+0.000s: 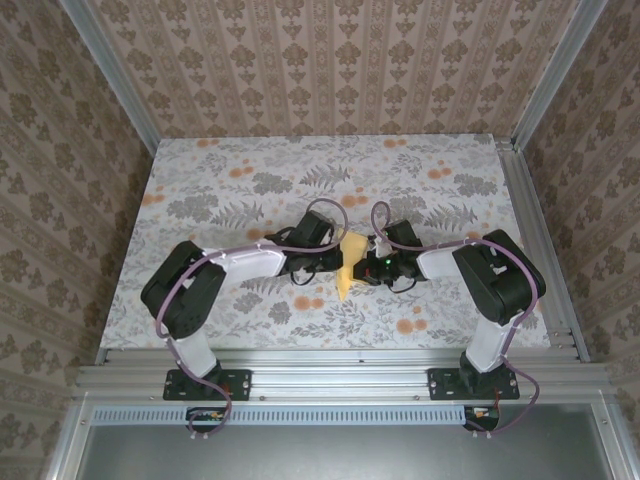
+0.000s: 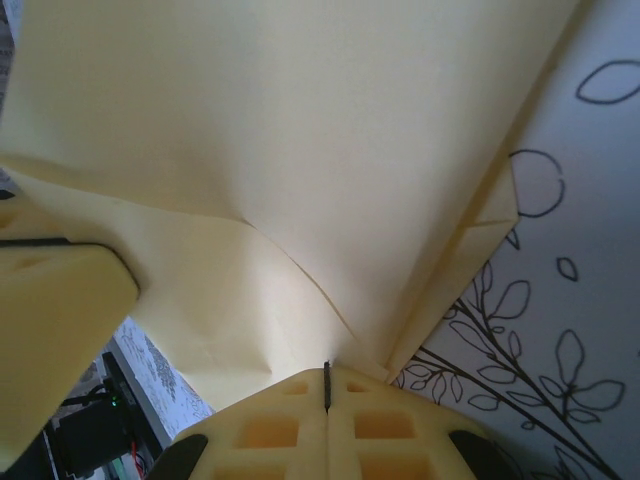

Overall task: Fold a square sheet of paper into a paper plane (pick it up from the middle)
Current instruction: Fold the wing for the fifth time at the center of the table.

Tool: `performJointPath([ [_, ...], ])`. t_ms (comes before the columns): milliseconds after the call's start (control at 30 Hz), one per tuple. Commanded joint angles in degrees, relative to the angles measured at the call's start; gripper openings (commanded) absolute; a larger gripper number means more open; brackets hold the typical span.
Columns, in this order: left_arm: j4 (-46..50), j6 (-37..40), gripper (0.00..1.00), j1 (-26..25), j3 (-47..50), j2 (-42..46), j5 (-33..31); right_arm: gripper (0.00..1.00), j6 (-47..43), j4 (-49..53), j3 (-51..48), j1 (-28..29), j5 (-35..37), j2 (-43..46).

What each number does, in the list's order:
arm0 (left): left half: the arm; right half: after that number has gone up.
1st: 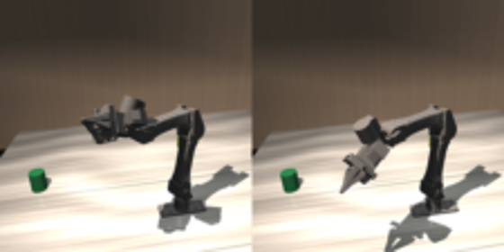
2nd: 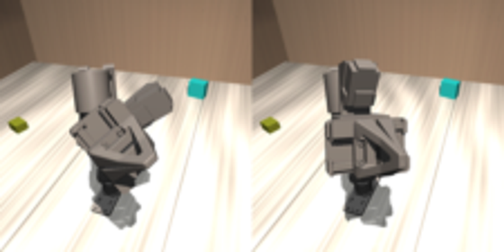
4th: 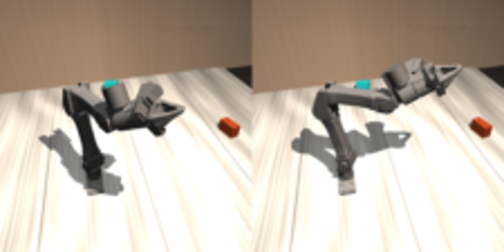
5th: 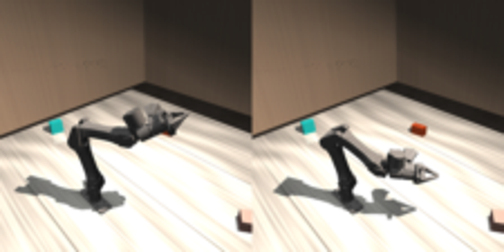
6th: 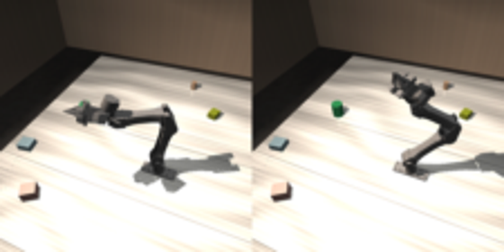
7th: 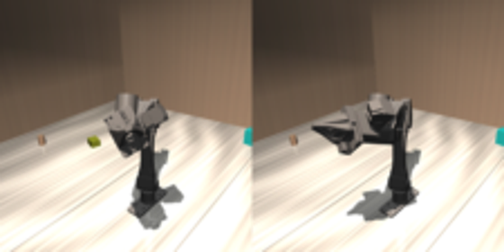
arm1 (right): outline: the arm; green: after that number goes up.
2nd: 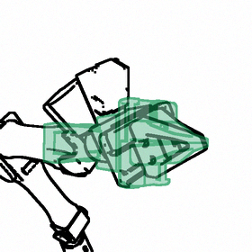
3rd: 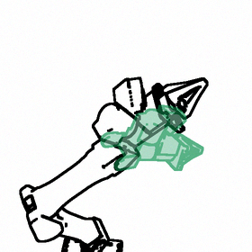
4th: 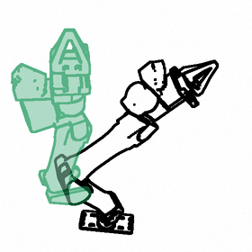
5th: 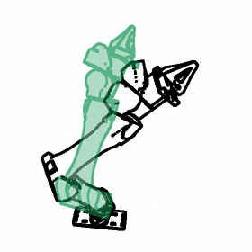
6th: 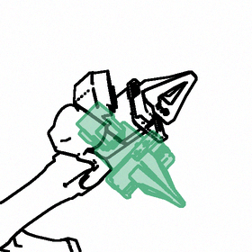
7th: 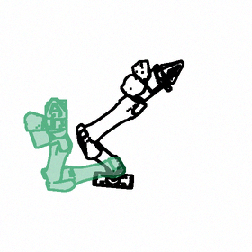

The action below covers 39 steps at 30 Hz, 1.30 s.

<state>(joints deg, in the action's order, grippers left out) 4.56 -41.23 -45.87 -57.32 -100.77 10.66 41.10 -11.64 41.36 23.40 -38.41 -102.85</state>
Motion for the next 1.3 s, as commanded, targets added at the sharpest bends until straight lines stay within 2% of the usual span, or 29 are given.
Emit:
performJointPath([
  [0,4.03,2.95,0.09,-0.58,-2.8,-1.85,-0.2,0.0,-0.35,2.93,-1.76,-0.99,3.12,-1.84],
  [633,-4.15,-1.74,0.09,-1.24,-5.9,-6.84,4.8,0.0,-0.26,0.79,-2.69,-1.38,2.47,-1.9],
  [933,-8.45,-4.81,0.09,-1.34,-5.22,-7.84,6.54,0.0,-0.06,0.65,-3.04,-1.6,3.42,-1.38],
  [1267,-7.83,-4.99,0.09,-1.29,-1.24,-7.02,5.66,0.0,1.25,-0.39,-4.18,-2.83,5.66,0.77],
])
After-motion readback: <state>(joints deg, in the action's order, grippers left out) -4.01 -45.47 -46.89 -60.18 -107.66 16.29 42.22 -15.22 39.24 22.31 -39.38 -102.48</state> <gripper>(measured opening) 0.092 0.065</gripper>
